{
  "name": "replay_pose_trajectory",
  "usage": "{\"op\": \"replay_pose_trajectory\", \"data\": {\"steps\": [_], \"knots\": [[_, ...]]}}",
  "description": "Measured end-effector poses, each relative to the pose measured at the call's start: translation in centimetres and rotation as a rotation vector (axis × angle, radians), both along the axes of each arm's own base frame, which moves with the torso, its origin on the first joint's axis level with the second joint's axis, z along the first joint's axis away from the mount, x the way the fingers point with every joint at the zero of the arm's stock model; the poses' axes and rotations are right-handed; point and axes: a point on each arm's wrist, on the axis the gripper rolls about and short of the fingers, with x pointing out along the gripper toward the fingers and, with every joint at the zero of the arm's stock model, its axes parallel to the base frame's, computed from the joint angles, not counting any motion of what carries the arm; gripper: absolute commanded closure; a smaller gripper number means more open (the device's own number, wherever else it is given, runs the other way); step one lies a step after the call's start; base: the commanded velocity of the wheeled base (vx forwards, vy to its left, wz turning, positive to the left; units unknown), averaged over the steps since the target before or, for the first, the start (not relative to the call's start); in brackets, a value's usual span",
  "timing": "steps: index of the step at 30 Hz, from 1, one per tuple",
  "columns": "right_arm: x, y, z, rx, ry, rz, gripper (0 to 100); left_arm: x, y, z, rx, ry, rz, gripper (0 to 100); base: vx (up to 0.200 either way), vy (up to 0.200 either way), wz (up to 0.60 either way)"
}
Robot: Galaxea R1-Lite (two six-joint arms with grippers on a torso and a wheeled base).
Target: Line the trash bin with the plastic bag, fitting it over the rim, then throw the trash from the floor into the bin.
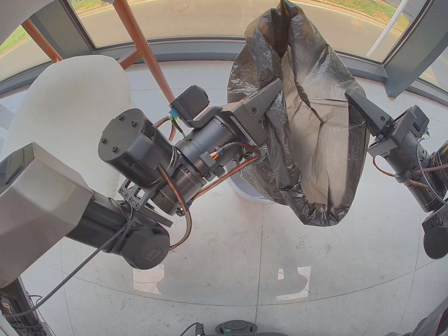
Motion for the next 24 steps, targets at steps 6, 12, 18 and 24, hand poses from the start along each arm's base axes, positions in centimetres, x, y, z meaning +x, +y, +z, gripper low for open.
{"op": "replay_pose_trajectory", "data": {"steps": [6,12,18,24], "knots": [[0.9,1.0,-0.8,0.009,0.034,-0.024,100,0.6,0.6,-0.2,0.003,0.008,0.025,100,0.000,0.000,0.00],[1.2,1.5,-1.3,0.000,0.052,-0.015,100,1.0,1.2,-0.7,0.015,0.023,0.046,100,0.000,0.000,0.00],[1.3,1.7,-1.6,-0.005,0.063,-0.010,100,1.3,1.7,-1.6,0.033,0.073,0.082,100,0.000,0.000,0.00],[1.4,1.7,-1.9,-0.011,0.072,-0.013,100,1.5,1.7,-3.0,0.058,0.110,0.096,100,0.000,0.000,0.00]]}}
